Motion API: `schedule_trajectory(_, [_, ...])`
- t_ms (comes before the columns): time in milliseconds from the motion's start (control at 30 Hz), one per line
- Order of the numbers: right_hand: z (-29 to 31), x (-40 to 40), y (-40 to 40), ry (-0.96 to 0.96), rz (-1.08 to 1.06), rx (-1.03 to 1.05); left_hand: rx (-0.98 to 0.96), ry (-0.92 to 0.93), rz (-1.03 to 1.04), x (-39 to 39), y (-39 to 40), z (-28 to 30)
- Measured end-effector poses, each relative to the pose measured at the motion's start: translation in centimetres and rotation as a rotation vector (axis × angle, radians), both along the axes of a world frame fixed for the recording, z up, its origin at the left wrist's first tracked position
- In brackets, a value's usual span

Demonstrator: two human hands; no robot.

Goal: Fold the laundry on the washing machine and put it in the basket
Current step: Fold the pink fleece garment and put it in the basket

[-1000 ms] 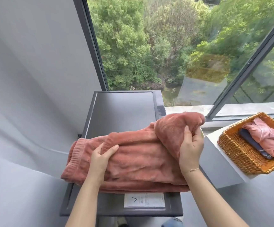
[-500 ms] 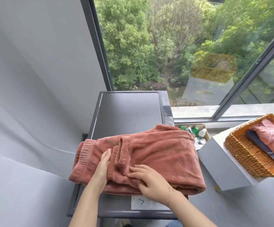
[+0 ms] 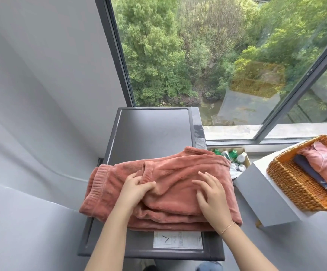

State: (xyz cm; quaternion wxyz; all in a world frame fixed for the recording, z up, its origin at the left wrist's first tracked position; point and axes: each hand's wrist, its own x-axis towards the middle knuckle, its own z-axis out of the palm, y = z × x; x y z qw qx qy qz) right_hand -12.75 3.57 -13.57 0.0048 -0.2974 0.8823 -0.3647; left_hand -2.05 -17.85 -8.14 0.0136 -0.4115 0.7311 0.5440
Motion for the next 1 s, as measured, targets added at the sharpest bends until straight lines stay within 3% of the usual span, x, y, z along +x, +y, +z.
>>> schedule_trajectory(100, [0.9, -0.7, -0.1, 0.045, -0.030, -0.085, 0.427, 0.152, -0.016, 1.7, -0.7, 2.8])
schedule_trajectory(167, [1.3, -1.0, -0.3, 0.051, -0.050, -0.110, 0.496, 0.120, -0.064, 2.8, -1.1, 3.5])
schedule_trajectory(267, [0.5, -0.9, -0.8, 0.019, -0.043, 0.000, 0.339, -0.047, -0.041, 3.6, -1.1, 1.4])
schedule_trajectory(367, [-1.1, -0.5, -0.7, -0.017, 0.039, 0.225, -0.087, -0.308, -0.109, 3.4, -0.5, -1.5])
schedule_trajectory(433, [-1.9, -0.3, -0.5, 0.010, 0.058, 0.296, -0.232, -0.321, -0.069, 2.9, -0.2, -2.2])
schedule_trajectory(633, [-2.3, -0.1, -0.8, 0.056, 0.009, 0.366, 0.004, 0.076, 0.252, 2.0, -0.8, -1.7])
schedule_trajectory(867, [-2.3, 0.0, -0.9, 0.050, -0.003, 0.389, 0.010, -0.241, 0.077, 0.3, -1.1, -1.8])
schedule_trajectory(1000, [-2.2, 0.0, -0.7, 0.049, 0.005, 0.357, 0.023, -0.083, 0.067, 0.3, -0.5, -1.7])
